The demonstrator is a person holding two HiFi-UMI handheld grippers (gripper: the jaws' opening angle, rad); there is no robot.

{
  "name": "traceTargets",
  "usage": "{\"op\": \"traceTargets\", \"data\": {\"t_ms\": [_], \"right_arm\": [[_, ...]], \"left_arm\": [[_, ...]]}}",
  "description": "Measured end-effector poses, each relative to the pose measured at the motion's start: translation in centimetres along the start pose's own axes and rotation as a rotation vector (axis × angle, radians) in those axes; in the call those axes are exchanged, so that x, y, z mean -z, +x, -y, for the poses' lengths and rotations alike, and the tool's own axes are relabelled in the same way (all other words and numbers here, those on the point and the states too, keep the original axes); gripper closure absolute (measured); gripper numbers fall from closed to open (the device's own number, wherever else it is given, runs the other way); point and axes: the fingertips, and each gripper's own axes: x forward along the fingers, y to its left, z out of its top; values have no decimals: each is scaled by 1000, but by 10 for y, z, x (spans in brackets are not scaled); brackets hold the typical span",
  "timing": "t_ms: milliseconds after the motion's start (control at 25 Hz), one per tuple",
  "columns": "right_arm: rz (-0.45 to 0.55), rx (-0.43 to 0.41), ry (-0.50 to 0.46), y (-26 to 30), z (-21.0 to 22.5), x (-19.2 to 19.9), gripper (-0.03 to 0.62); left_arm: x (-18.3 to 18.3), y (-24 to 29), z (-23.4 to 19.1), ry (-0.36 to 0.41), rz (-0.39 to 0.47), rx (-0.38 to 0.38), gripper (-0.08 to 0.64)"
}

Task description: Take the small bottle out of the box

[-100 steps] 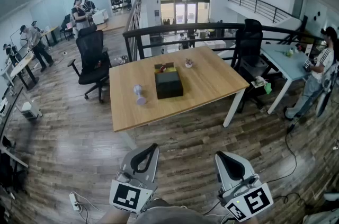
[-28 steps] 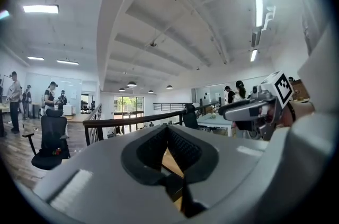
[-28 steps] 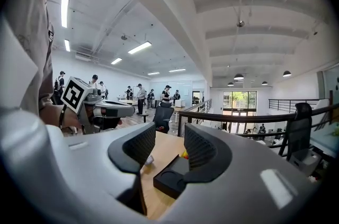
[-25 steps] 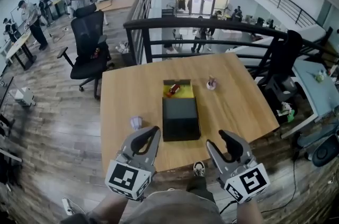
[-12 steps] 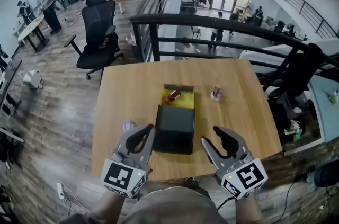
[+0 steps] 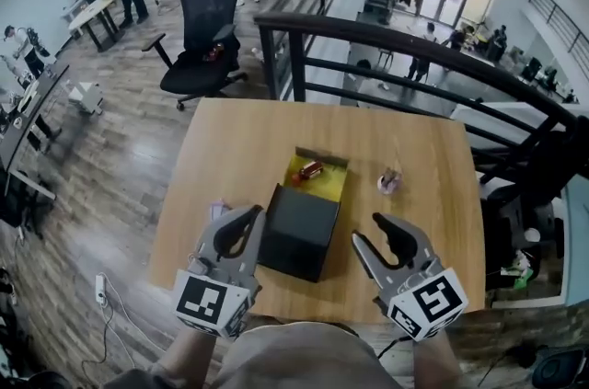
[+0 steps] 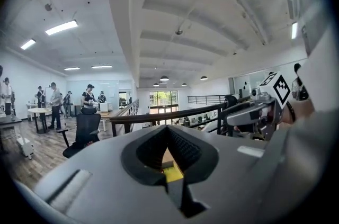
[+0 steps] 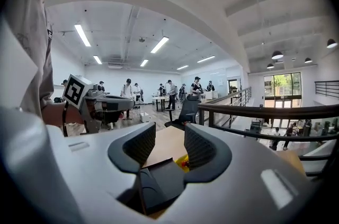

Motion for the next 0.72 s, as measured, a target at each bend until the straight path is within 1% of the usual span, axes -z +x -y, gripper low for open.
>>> {"op": "traceTargets", "data": {"t_ms": [160,280,360,440,600,720], "right_arm": [[-11,-52,-16,4,14,3,439],[-22,-90,-18,10,21,7,439],[-30,-113,-16,14,23,11,439],[-37,-127,-12,17,22,13,439],[-60,-142,-10,22,21,16,439],[-106,-169,-24,32,18,23,439]], "left_arm": [[0,7,3,2,-13,-59,558],[2,10,4,16,-39,-88,558],[5,11,5,23,-56,-97,558],[8,11,3,32,-55,-102,558],[4,9,-1,21,-60,-116,558],[7,9,-5,4,-79,-112,558]]}}
